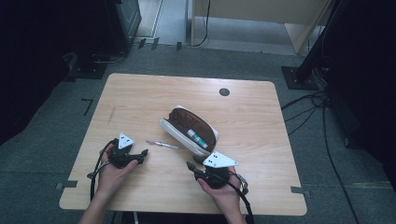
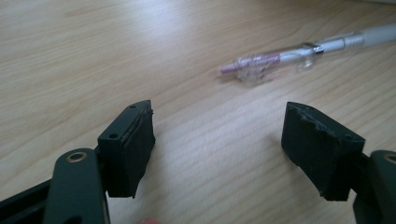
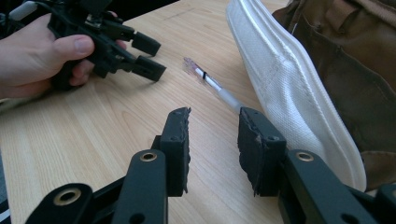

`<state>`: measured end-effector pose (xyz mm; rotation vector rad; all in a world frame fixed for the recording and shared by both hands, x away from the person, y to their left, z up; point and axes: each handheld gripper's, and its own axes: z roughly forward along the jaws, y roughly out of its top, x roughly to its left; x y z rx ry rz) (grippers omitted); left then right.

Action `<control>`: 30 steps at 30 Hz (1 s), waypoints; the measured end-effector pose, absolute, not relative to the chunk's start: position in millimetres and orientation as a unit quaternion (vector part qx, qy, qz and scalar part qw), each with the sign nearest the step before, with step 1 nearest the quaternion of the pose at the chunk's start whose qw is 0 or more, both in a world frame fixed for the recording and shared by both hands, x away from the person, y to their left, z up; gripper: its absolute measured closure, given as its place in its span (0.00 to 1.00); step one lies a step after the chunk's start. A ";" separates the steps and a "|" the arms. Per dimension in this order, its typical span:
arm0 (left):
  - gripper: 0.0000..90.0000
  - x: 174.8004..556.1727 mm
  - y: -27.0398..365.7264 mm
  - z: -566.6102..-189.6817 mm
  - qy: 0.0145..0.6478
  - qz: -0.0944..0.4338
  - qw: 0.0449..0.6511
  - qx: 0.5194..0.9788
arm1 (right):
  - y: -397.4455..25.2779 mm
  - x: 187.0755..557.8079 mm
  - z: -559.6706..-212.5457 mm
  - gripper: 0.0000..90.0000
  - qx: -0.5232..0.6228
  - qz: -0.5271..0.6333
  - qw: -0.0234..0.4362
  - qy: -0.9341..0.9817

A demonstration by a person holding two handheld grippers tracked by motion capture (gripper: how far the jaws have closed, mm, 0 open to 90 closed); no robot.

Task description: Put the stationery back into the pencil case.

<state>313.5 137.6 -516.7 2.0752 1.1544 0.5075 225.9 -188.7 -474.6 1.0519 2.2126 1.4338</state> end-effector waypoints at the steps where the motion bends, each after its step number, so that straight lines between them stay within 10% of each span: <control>1: 0.31 314.7 136.8 -516.4 0.445 0.195 0.352 0.800 | -189.6 225.5 -474.9 0.71 0.366 0.499 0.151 0.770; 23: 0.33 338.7 100.6 -516.8 0.355 0.171 0.366 0.843 | -197.1 223.0 -480.2 0.70 0.376 0.498 0.149 0.767; 30: 0.48 328.5 96.8 -515.5 0.319 0.138 0.367 0.863 | -197.5 223.6 -482.8 0.70 0.378 0.498 0.146 0.766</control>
